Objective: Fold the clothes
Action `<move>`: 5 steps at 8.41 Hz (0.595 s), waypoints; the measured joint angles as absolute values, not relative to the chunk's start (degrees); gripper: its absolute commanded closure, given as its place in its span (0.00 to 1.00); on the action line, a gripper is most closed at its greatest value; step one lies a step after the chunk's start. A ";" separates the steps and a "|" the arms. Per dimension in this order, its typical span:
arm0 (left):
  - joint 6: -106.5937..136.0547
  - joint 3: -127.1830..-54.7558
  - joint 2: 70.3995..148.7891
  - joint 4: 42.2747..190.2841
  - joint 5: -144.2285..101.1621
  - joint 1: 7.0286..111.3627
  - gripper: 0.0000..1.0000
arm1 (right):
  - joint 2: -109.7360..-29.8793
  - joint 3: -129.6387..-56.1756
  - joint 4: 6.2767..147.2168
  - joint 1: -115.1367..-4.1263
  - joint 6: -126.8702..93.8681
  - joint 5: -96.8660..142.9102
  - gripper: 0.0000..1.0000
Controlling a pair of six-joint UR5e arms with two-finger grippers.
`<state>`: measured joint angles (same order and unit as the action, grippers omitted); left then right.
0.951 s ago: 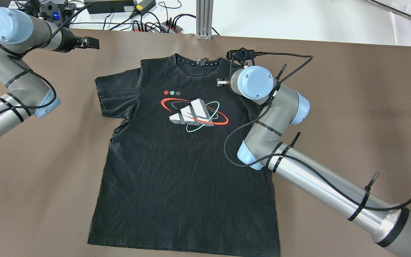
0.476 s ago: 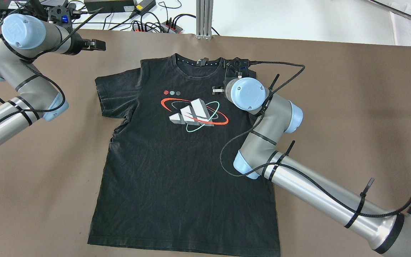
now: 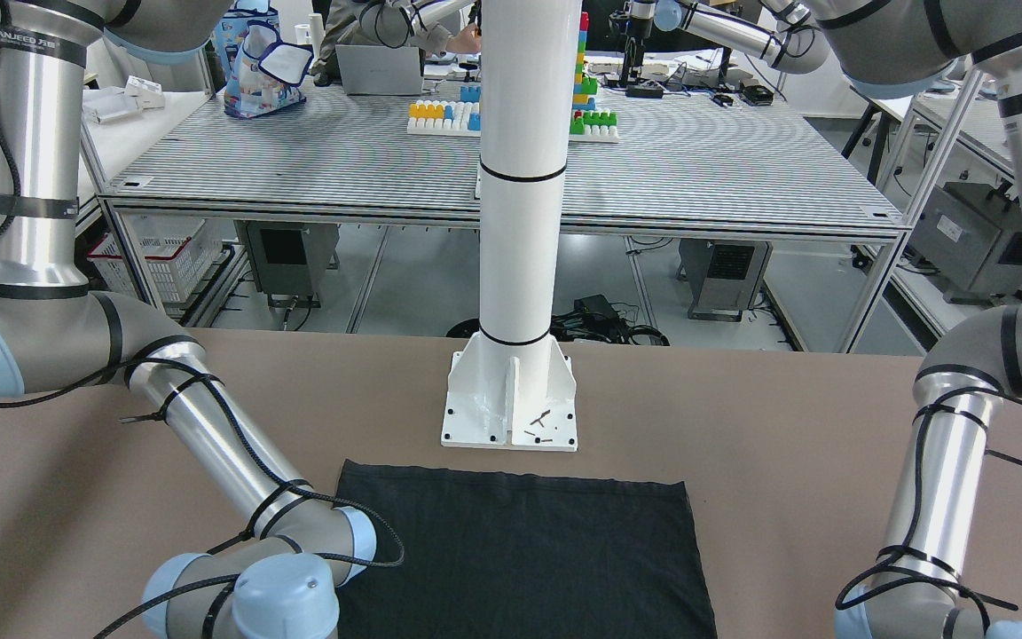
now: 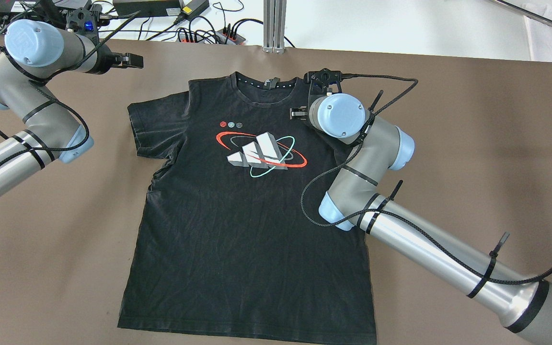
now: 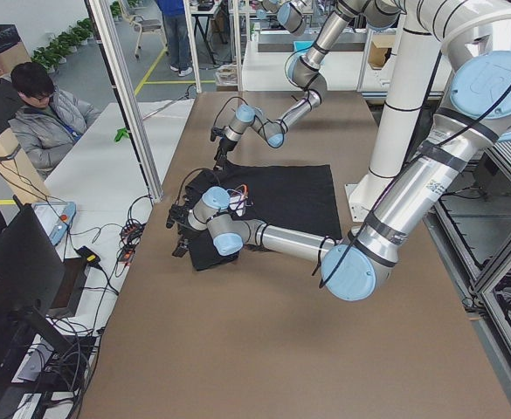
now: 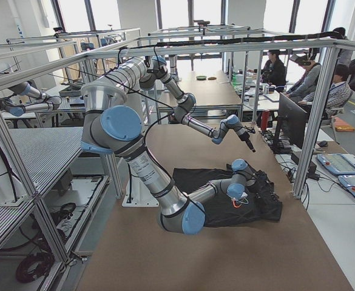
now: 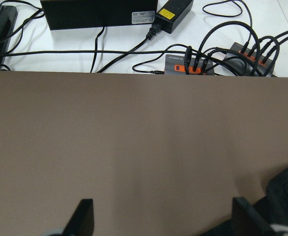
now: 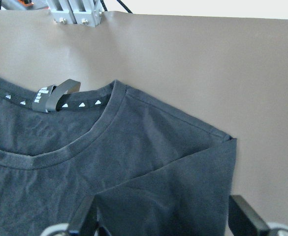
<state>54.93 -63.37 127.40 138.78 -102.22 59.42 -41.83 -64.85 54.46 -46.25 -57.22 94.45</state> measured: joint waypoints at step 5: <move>54.93 -63.45 127.50 138.78 -102.22 59.41 0.00 | -44.37 -65.00 56.56 -52.54 -38.98 103.44 0.06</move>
<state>54.93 -63.45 127.50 138.78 -102.22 59.41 -44.37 -65.00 56.56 -52.54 -38.98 103.44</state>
